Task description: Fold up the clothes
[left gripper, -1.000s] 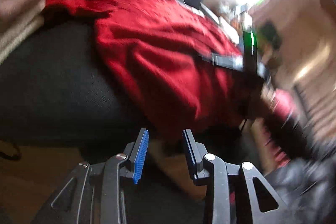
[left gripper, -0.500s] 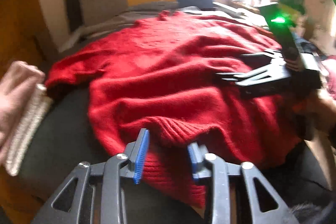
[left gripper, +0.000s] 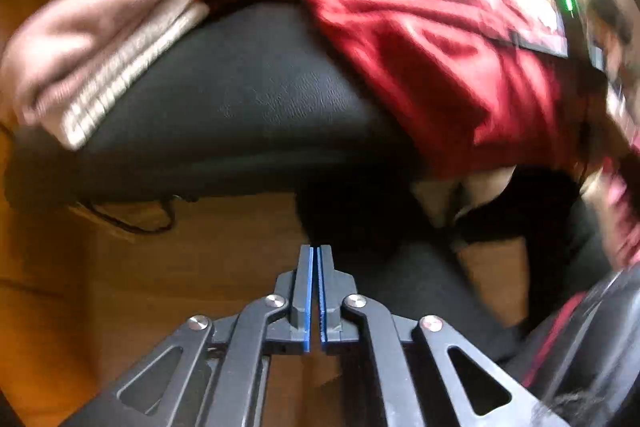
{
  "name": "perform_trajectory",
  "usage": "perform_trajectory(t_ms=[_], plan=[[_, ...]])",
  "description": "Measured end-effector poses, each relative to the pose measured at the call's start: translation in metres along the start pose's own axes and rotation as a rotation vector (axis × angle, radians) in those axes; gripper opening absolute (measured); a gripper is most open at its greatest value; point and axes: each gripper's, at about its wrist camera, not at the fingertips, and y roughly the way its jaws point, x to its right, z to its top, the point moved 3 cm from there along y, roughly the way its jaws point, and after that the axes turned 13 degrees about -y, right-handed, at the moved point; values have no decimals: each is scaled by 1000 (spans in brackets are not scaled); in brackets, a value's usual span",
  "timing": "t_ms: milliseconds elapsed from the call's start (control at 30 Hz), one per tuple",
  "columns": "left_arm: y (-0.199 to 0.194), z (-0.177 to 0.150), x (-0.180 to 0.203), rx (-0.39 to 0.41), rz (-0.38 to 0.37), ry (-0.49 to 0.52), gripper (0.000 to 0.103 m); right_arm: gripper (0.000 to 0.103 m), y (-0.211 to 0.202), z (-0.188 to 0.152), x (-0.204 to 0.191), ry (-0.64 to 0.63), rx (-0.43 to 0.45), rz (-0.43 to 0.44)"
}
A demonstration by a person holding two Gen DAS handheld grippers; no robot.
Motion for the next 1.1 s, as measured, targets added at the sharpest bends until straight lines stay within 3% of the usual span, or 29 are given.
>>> perform_trajectory(t_ms=[67,133,200,267,333,467,500,600,633,767,867,933,1100], plan=[[-3,21,2,58,-38,-49,9,103,0,0,0,-2,-2,-2],[-4,49,20,116,-99,-38,16,103,0,0,0,-3,-4,-2],[1,74,28,142,-122,-72,17,103,0,0,0,-4,-7,-2],[11,101,32,121,-209,-156,18,103,-1,1,1,-1,-15,2],[20,123,41,125,-258,-178,22,103,-1,3,-2,-16,-52,19],[37,145,77,157,-182,24,23,103,-30,15,-13,-16,-29,249],[38,142,84,144,-168,65,23,103,-40,18,-11,-18,-13,264],[57,133,92,76,-54,202,23,103,-60,22,9,1,9,205],[59,130,91,83,-48,223,23,103,-62,21,21,16,3,168],[45,107,67,65,-63,203,24,103,-34,0,73,95,-165,-64],[39,93,53,47,-16,204,26,103,-9,-23,94,164,-226,-113],[34,95,50,3,-48,160,22,103,-8,-22,89,143,-163,-142],[16,134,84,105,-227,94,28,103,-7,-22,88,148,-107,-130]])
